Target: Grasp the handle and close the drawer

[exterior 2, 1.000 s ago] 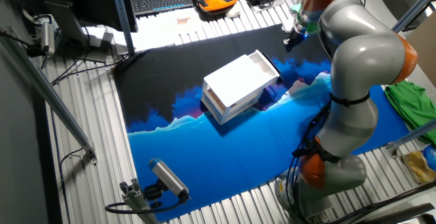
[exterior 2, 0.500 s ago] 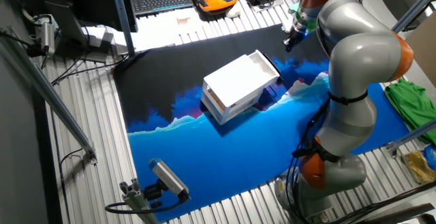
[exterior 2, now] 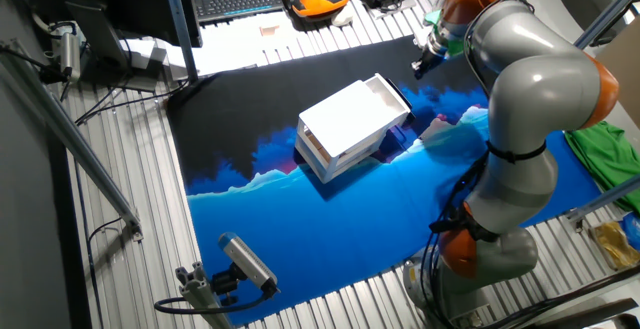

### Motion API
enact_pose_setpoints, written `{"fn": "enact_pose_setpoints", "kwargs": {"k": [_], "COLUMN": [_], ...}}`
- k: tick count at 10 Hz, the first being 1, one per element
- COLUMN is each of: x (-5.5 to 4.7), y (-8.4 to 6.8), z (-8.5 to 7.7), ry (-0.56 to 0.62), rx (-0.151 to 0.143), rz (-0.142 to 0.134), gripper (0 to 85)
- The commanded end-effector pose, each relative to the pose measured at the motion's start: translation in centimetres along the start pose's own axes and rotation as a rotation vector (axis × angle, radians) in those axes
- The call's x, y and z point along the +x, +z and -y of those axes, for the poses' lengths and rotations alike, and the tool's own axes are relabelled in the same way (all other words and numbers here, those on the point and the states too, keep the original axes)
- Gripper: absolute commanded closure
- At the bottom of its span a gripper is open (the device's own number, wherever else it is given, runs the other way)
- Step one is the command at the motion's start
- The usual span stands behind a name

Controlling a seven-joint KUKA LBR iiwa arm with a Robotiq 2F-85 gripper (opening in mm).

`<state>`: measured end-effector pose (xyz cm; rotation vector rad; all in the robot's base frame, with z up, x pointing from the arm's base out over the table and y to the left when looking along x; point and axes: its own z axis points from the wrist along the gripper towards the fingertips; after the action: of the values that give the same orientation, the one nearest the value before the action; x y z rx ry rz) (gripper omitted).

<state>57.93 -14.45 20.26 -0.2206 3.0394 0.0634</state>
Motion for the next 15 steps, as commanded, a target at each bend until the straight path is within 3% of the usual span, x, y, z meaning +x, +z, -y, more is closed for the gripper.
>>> {"fn": "enact_pose_setpoints", "kwargs": {"k": [1,5,6,7,8,12,14,15], "x": [0.0,-0.1,-0.4,-0.7,-0.7,-0.8,-0.8,-1.0], "y": [0.0,0.0,-0.1,-0.2,-0.3,0.8,0.9,0.9], "z": [0.0,-0.3,-0.9,-1.6,-1.8,-2.1,-2.4,-2.9], "ry": [-0.002,-0.064,-0.075,-0.076,-0.076,-0.075,-0.070,-0.065], "rx": [0.000,0.004,0.011,0.041,0.041,0.030,-0.001,0.000], "rz": [0.005,0.006,-0.012,-0.027,-0.032,-0.015,-0.007,-0.011], "gripper": [85.0,85.0,85.0,85.0,85.0,85.0,85.0,85.0]}}
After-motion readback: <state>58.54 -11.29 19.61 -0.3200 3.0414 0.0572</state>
